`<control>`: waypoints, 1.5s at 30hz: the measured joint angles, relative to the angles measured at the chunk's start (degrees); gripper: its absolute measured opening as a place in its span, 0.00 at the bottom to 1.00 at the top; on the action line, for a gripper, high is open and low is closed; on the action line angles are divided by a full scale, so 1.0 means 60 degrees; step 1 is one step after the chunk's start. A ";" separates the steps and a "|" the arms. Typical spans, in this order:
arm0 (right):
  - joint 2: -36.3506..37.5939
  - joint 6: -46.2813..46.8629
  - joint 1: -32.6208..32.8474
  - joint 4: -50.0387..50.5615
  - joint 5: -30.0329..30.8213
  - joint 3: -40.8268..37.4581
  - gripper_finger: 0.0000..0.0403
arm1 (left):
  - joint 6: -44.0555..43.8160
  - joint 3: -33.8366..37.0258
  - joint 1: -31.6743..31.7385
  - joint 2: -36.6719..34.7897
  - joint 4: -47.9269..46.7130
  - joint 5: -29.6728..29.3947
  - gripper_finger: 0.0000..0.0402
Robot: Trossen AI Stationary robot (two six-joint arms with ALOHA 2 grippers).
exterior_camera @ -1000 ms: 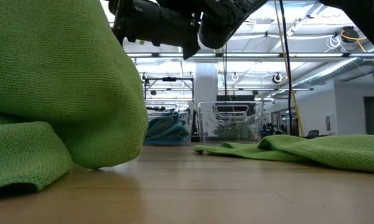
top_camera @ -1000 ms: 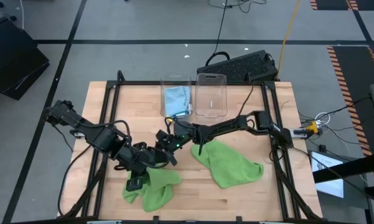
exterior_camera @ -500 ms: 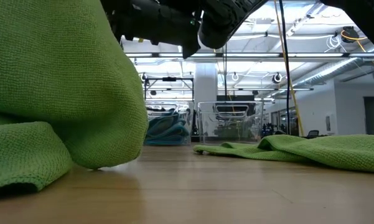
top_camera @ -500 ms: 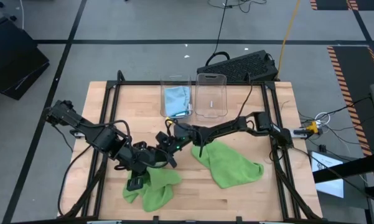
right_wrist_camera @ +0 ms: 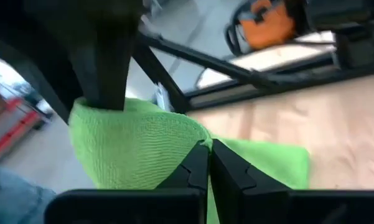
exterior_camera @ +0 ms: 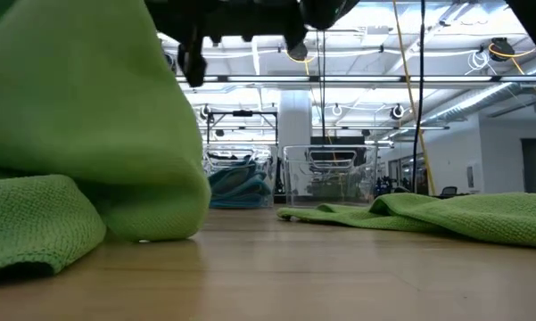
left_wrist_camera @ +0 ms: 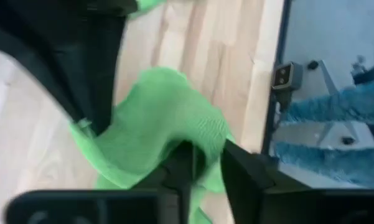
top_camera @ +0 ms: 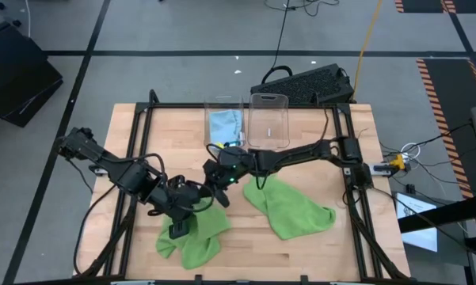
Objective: Fold microfiber towels
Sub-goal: Fold the top left green microfiber towel
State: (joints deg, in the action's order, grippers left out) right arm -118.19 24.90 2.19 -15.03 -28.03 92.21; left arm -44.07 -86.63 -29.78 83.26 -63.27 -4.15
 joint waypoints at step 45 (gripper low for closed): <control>0.2755 0.0196 -0.0241 0.6991 0.2410 -0.0008 0.00 | -0.9654 0.6841 0.0075 -0.1264 0.5381 0.1351 0.66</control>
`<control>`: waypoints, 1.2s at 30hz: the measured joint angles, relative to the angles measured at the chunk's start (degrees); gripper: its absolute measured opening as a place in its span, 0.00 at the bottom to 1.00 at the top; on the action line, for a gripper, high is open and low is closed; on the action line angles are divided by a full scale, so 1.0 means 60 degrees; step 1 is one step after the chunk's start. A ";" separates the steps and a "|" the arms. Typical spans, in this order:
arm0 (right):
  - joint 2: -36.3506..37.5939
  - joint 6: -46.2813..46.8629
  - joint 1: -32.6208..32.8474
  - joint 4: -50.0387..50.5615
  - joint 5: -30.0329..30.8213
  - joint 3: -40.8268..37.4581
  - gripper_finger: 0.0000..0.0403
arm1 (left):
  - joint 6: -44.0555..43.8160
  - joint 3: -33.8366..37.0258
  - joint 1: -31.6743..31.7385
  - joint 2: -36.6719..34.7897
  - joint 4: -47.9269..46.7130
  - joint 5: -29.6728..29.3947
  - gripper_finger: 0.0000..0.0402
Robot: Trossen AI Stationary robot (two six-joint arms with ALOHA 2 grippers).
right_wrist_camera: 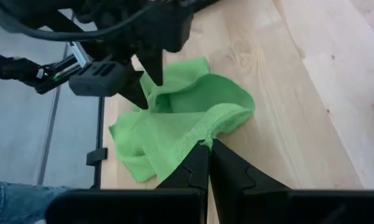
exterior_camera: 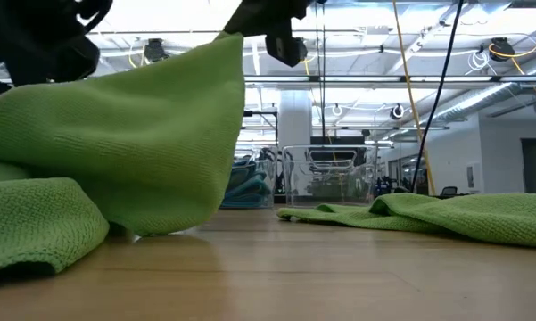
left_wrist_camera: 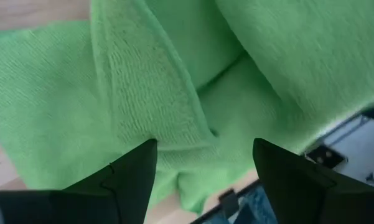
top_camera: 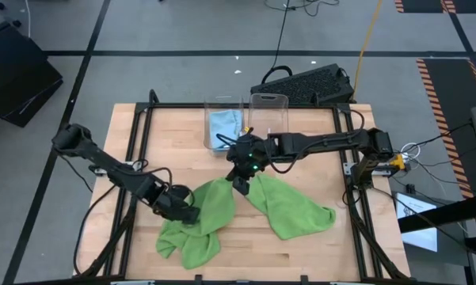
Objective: Fold microfiber towels
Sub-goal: Fold the top left green microfiber towel
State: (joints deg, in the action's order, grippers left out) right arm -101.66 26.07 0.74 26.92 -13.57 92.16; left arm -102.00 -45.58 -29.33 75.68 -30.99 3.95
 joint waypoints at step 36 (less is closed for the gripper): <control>0.0498 -0.0153 -0.0577 0.0560 -0.0290 -0.0004 0.00 | 0.4596 0.0000 0.1612 0.0672 -0.4275 0.0956 0.31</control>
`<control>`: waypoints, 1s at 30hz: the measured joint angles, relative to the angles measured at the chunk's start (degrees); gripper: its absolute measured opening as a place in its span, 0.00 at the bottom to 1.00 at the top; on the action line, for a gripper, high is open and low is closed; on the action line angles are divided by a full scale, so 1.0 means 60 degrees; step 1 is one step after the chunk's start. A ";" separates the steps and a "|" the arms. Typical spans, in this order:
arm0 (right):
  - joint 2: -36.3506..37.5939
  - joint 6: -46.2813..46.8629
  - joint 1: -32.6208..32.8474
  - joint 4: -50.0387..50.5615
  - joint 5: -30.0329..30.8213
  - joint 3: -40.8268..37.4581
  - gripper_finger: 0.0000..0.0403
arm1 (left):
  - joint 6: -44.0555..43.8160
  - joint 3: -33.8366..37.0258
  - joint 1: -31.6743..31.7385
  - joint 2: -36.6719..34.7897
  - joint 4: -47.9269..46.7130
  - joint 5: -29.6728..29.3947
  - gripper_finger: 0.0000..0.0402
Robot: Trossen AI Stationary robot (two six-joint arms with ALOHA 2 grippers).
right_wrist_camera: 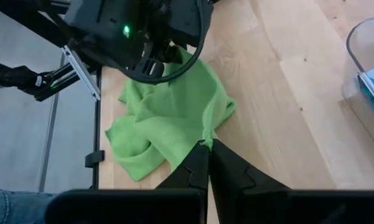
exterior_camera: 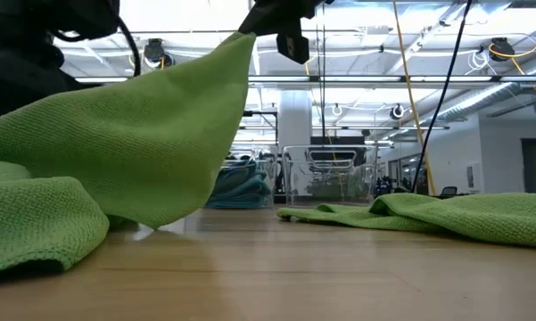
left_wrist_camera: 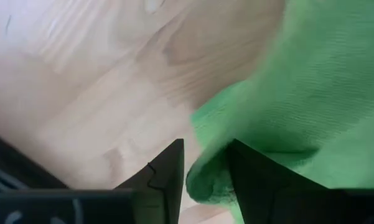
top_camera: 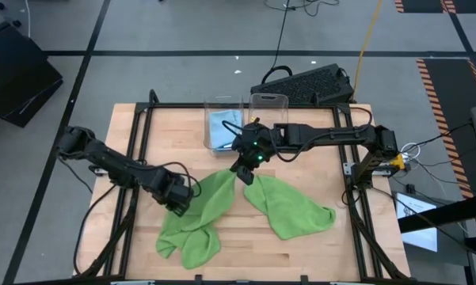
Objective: Fold microfiber towels
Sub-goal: Fold the top left green microfiber towel
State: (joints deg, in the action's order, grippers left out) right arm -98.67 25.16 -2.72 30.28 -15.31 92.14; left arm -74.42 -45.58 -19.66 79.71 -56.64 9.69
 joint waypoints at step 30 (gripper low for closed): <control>0.0492 0.1418 -0.0070 0.2357 -0.0237 0.0000 0.00 | 0.0224 -0.0084 0.1329 -0.2397 0.2341 -0.2488 0.57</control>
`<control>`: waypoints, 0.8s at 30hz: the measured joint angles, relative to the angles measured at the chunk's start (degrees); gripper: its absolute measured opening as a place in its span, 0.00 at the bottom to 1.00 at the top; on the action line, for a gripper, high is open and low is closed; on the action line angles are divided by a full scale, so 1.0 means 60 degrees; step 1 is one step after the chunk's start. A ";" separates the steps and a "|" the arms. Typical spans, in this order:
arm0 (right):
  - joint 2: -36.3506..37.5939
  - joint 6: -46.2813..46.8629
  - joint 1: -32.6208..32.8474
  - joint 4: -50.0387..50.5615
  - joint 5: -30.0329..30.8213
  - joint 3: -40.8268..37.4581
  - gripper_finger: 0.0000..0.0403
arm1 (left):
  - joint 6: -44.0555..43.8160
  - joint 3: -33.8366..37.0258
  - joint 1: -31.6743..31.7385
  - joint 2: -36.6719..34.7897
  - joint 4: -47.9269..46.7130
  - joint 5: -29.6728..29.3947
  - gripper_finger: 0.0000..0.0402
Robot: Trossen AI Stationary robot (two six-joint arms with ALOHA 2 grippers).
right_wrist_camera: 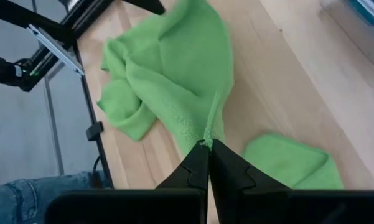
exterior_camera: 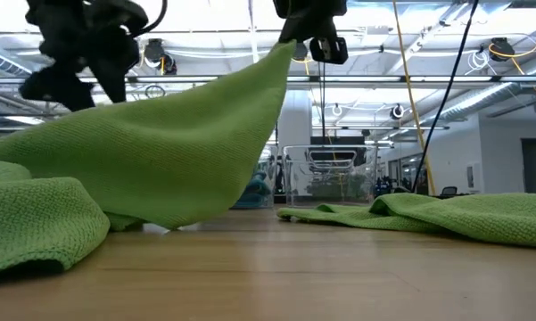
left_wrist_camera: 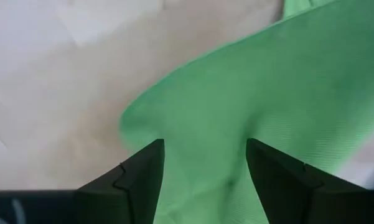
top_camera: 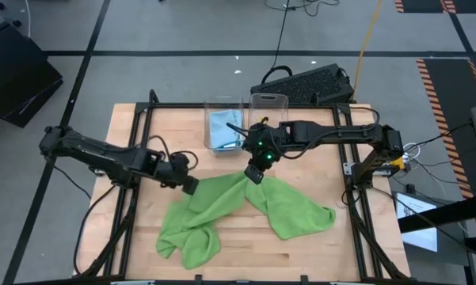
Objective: Fold microfiber towels
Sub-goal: Fold the top left green microfiber towel
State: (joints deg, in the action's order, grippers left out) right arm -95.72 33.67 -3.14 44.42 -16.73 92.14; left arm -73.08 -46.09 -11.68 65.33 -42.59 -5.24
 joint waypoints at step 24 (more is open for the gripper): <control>0.0000 -0.0240 -0.0404 -0.0068 -0.0769 0.0000 0.00 | 0.3292 0.0018 0.0390 0.2637 -0.3649 -0.1358 0.66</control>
State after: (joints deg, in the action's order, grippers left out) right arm -95.72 32.23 -5.56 44.01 -21.34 92.14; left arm -53.33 -45.98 -9.34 81.16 -64.49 -13.39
